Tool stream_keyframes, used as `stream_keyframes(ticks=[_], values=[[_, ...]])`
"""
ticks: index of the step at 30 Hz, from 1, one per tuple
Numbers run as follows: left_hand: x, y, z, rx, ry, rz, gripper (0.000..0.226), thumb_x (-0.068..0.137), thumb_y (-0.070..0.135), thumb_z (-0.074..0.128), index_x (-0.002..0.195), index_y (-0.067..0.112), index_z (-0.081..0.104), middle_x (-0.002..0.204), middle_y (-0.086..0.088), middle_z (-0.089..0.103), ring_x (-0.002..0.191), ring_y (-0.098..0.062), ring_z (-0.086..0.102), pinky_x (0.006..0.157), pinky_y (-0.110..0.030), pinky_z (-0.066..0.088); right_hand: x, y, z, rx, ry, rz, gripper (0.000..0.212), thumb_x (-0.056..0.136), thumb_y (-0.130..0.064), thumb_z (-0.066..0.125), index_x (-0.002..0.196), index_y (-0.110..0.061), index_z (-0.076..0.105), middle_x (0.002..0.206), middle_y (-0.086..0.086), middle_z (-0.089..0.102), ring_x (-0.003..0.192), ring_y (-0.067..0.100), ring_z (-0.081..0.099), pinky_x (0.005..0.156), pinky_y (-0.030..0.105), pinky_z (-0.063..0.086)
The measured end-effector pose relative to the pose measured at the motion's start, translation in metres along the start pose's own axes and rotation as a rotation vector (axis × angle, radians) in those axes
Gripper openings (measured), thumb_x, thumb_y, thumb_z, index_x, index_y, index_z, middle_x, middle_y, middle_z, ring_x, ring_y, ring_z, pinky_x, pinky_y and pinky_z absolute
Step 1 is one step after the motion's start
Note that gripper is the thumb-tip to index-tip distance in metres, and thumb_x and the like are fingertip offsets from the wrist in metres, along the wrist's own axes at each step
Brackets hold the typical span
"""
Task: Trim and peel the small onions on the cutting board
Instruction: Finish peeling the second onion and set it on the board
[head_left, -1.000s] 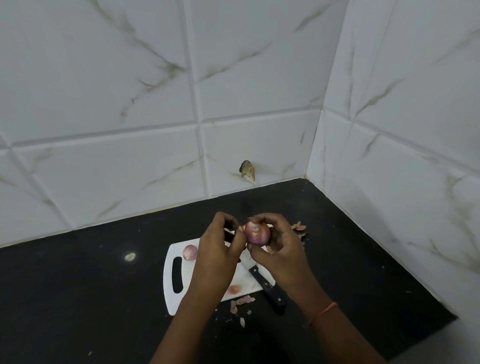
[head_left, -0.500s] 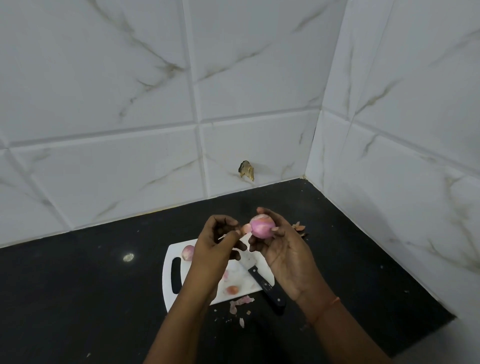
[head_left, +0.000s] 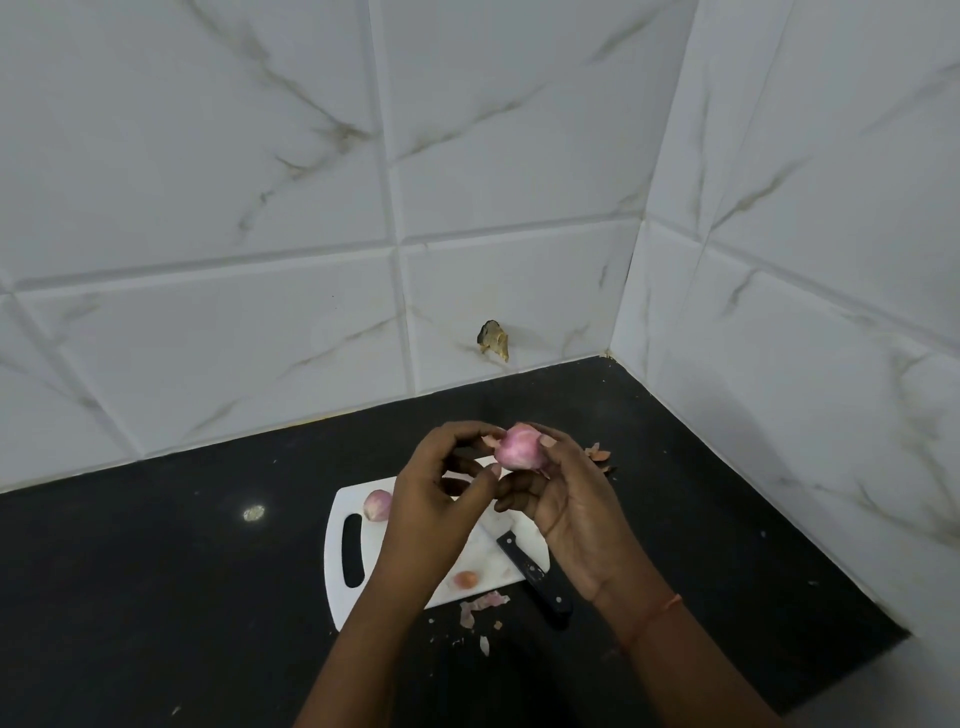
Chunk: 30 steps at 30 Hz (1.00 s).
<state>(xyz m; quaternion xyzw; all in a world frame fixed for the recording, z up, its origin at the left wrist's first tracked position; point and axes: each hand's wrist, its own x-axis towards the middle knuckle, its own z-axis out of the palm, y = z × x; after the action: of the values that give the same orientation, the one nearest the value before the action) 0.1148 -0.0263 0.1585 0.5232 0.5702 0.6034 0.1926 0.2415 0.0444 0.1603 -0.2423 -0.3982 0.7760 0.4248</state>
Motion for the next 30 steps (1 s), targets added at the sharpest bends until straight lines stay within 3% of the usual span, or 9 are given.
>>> stream_keyframes(ticks=[2, 5, 7, 10, 17, 22, 26, 30], values=[[0.001, 0.000, 0.000, 0.029, 0.030, 0.029, 0.026, 0.086, 0.005, 0.073, 0.103, 0.024, 0.068, 0.100, 0.008, 0.070, 0.091, -0.014, 0.068, 0.074, -0.018, 0.054, 0.002, 0.003, -0.003, -0.010, 0.009, -0.010, 0.050, 0.090, -0.033, 0.061, 0.120, 0.007, 0.054, 0.099, 0.025, 0.064, 0.072, 0.027, 0.066, 0.059, 0.034, 0.056], [0.002, -0.001, -0.001, 0.055, 0.088, 0.057, 0.020, 0.085, 0.007, 0.075, 0.095, 0.023, 0.070, 0.091, 0.008, 0.071, 0.087, -0.010, 0.068, 0.073, -0.014, 0.051, 0.002, 0.006, -0.004, -0.033, -0.005, -0.030, 0.085, 0.066, -0.056, 0.080, 0.116, 0.008, 0.056, 0.093, 0.023, 0.067, 0.070, 0.027, 0.067, 0.060, 0.034, 0.057], [0.003, -0.004, -0.003, 0.067, 0.101, 0.042, 0.017, 0.084, 0.007, 0.076, 0.090, 0.022, 0.071, 0.086, 0.009, 0.071, 0.084, -0.009, 0.068, 0.071, -0.015, 0.052, 0.002, 0.008, -0.005, -0.056, 0.003, -0.025, 0.091, 0.054, -0.061, 0.084, 0.111, 0.005, 0.058, 0.089, 0.019, 0.069, 0.068, 0.026, 0.067, 0.059, 0.032, 0.057], [0.003, -0.007, -0.006, 0.088, 0.090, 0.007, 0.015, 0.086, 0.010, 0.074, 0.090, 0.024, 0.070, 0.087, 0.012, 0.070, 0.083, -0.010, 0.068, 0.071, -0.021, 0.055, 0.002, 0.011, -0.005, -0.017, 0.010, 0.014, 0.092, 0.053, -0.060, 0.084, 0.113, 0.005, 0.059, 0.089, 0.019, 0.069, 0.068, 0.025, 0.067, 0.059, 0.032, 0.057], [0.000, -0.006, -0.006, 0.045, -0.095, -0.138, 0.007, 0.093, 0.019, 0.066, 0.094, 0.025, 0.068, 0.091, 0.013, 0.069, 0.076, -0.007, 0.065, 0.063, -0.020, 0.049, -0.002, 0.011, -0.004, 0.053, 0.085, 0.092, 0.061, 0.084, -0.044, 0.056, 0.116, 0.008, 0.057, 0.087, 0.017, 0.066, 0.067, 0.018, 0.065, 0.060, 0.028, 0.056], [0.001, 0.001, -0.009, -0.203, -0.053, -0.245, 0.009, 0.096, 0.015, 0.061, 0.100, 0.014, 0.069, 0.090, 0.004, 0.072, 0.074, -0.008, 0.066, 0.063, -0.019, 0.052, -0.002, 0.013, -0.005, 0.014, 0.076, 0.060, 0.060, 0.064, -0.044, 0.079, 0.106, -0.004, 0.064, 0.090, 0.012, 0.071, 0.074, 0.020, 0.067, 0.069, 0.030, 0.058], [0.003, 0.000, -0.010, -0.292, 0.046, -0.396, 0.013, 0.097, 0.016, 0.061, 0.102, 0.008, 0.070, 0.099, 0.002, 0.076, 0.088, -0.013, 0.071, 0.069, -0.020, 0.055, -0.002, 0.013, -0.007, 0.018, 0.104, 0.072, 0.038, 0.071, -0.030, 0.072, 0.102, -0.011, 0.063, 0.092, 0.012, 0.071, 0.077, 0.023, 0.065, 0.073, 0.034, 0.056], [0.001, -0.014, -0.011, -0.056, 0.088, -0.314, 0.019, 0.097, 0.021, 0.061, 0.095, 0.033, 0.076, 0.095, 0.017, 0.075, 0.094, -0.009, 0.068, 0.072, -0.023, 0.055, -0.001, 0.015, -0.009, 0.015, 0.056, 0.024, 0.076, 0.050, -0.044, 0.092, 0.109, -0.006, 0.063, 0.094, 0.014, 0.072, 0.074, 0.023, 0.066, 0.066, 0.031, 0.057]])
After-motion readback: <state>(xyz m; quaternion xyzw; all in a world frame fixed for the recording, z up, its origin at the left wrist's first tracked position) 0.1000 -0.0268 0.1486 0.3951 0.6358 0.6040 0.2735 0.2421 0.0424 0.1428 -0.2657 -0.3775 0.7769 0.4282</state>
